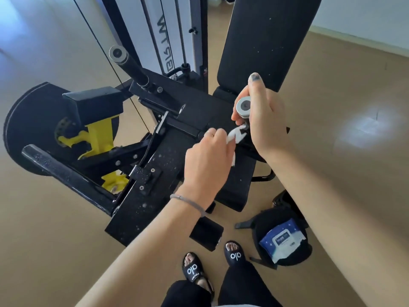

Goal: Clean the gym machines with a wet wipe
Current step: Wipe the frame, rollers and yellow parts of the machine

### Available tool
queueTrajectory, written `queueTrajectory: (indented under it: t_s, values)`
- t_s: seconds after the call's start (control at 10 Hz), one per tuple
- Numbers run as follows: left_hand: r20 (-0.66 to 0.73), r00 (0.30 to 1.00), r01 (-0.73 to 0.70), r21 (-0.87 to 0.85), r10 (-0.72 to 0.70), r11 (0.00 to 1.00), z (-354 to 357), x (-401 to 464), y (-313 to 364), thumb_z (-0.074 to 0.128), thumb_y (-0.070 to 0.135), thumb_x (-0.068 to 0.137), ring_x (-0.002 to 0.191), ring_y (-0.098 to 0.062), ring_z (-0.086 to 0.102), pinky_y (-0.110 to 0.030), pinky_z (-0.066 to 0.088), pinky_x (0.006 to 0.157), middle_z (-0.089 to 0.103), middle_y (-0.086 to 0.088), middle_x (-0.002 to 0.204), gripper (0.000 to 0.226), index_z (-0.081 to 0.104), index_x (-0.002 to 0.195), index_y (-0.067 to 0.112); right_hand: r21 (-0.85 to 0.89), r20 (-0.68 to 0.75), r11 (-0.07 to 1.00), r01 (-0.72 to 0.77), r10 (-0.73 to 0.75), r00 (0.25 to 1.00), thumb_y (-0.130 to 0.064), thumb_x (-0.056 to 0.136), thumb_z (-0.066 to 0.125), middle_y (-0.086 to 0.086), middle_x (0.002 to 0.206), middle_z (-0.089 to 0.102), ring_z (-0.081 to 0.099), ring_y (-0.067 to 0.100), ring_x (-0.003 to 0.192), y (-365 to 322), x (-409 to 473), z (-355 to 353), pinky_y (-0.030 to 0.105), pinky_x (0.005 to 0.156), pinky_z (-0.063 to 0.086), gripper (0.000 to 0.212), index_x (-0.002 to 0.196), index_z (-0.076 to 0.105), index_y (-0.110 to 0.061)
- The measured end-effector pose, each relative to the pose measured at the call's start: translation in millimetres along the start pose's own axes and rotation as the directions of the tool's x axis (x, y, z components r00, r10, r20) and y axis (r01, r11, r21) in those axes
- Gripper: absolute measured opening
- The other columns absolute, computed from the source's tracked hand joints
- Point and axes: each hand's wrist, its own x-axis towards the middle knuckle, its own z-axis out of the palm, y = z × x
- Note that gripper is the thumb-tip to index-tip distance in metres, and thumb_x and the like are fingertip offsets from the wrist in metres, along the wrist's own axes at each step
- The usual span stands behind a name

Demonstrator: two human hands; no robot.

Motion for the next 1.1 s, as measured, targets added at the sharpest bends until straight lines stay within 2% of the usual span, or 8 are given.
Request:
queueTrajectory:
  t_s: [0.1,0.2,0.3,0.5,0.7,0.8,0.9,1.1]
  values:
    - [0.433,0.79,0.605,-0.44,-0.433,0.663,12.1,-11.1,27.8,0.037,0.044,0.104,0.063,-0.021,0.049,-0.034,0.044,0.063,0.052,-0.005,0.076,0.046,0.053,0.082,0.007,0.112,0.035,0.991,-0.075,0.072,0.997,-0.04,0.108,0.025,0.012,0.08,0.071,0.068,0.018,0.079,4.1,6.8,-20.4,0.032,0.081,0.055,0.06,0.078,0.065,-0.007]
    - [0.707,0.461,0.786,-0.606,-0.536,-0.124,32.5,4.7,32.2,0.044,0.031,0.103,0.063,-0.016,0.051,-0.029,0.051,0.07,0.053,-0.005,0.077,0.03,0.061,0.108,0.006,0.11,-0.094,0.993,-0.04,0.051,0.994,-0.039,0.103,0.028,0.006,0.097,0.073,0.068,0.021,0.094,24.1,14.6,-46.8,0.043,0.096,0.051,0.048,0.095,0.067,-0.013]
    - [0.64,0.452,0.66,-0.709,-0.622,-0.249,51.7,17.3,34.1,0.04,0.023,0.104,0.064,-0.015,0.053,-0.026,0.05,0.064,0.057,-0.002,0.077,0.025,0.056,0.088,0.012,-0.159,-0.03,0.987,-0.019,0.014,0.999,-0.037,0.106,0.025,-0.012,0.127,0.064,0.056,0.001,0.118,50.1,14.6,-65.0,0.027,0.107,0.041,0.044,0.128,0.062,-0.026]
    - [0.415,0.433,0.715,-0.698,-0.8,0.025,83.8,30.7,48.5,0.031,0.018,0.108,0.096,-0.027,0.059,-0.019,0.047,0.073,0.053,0.002,0.089,0.018,0.048,0.114,0.014,-0.405,0.214,0.913,0.055,0.036,0.976,-0.045,0.104,0.014,-0.008,0.136,0.063,0.052,0.01,0.129,104.9,10.0,-54.6,0.039,0.113,0.039,0.062,0.135,0.064,-0.026]
    - [0.41,0.714,0.667,-0.645,-0.568,0.372,103.1,-14.6,91.7,0.035,0.021,0.1,0.077,-0.023,0.059,-0.035,0.042,0.059,0.063,-0.006,0.091,0.021,0.05,0.114,0.015,-0.298,0.154,0.954,-0.041,0.09,0.984,-0.04,0.104,0.015,-0.008,0.141,0.061,0.049,0.009,0.134,103.8,9.4,-54.0,0.038,0.115,0.036,0.06,0.14,0.06,-0.026]
    - [0.49,0.704,0.696,-0.617,-0.514,0.366,105.9,-18.9,101.3,0.035,0.023,0.101,0.075,-0.02,0.057,-0.034,0.04,0.058,0.062,-0.004,0.091,0.019,0.052,0.1,0.014,-0.259,0.158,0.962,-0.087,0.131,0.979,-0.046,0.101,0.014,-0.013,0.141,0.06,0.046,0.006,0.136,103.1,9.6,-55.8,0.039,0.117,0.033,0.062,0.14,0.06,-0.03]
    - [0.398,0.586,0.672,-0.726,-0.705,0.149,94.9,10.7,70.0,0.033,0.033,0.101,0.088,-0.03,0.062,-0.035,0.049,0.071,0.065,-0.01,0.097,0.038,0.057,0.106,0.004,-0.221,0.147,0.961,-0.166,0.201,0.968,-0.051,0.101,0.014,-0.017,0.14,0.06,0.046,0.003,0.135,100.0,10.2,-58.5,0.039,0.118,0.032,0.063,0.137,0.062,-0.035]
    - [0.478,0.563,0.737,-0.659,-0.674,0.149,100.1,16.2,63.7,0.035,0.013,0.104,0.111,-0.042,0.061,-0.046,0.051,0.094,0.062,-0.029,0.117,0.032,0.055,0.119,-0.007,-0.072,0.193,0.935,-0.348,0.355,0.915,-0.066,0.093,0.017,-0.02,0.127,0.068,0.053,0.002,0.128,95.2,17.0,-61.6,0.038,0.119,0.03,0.068,0.124,0.07,-0.038]
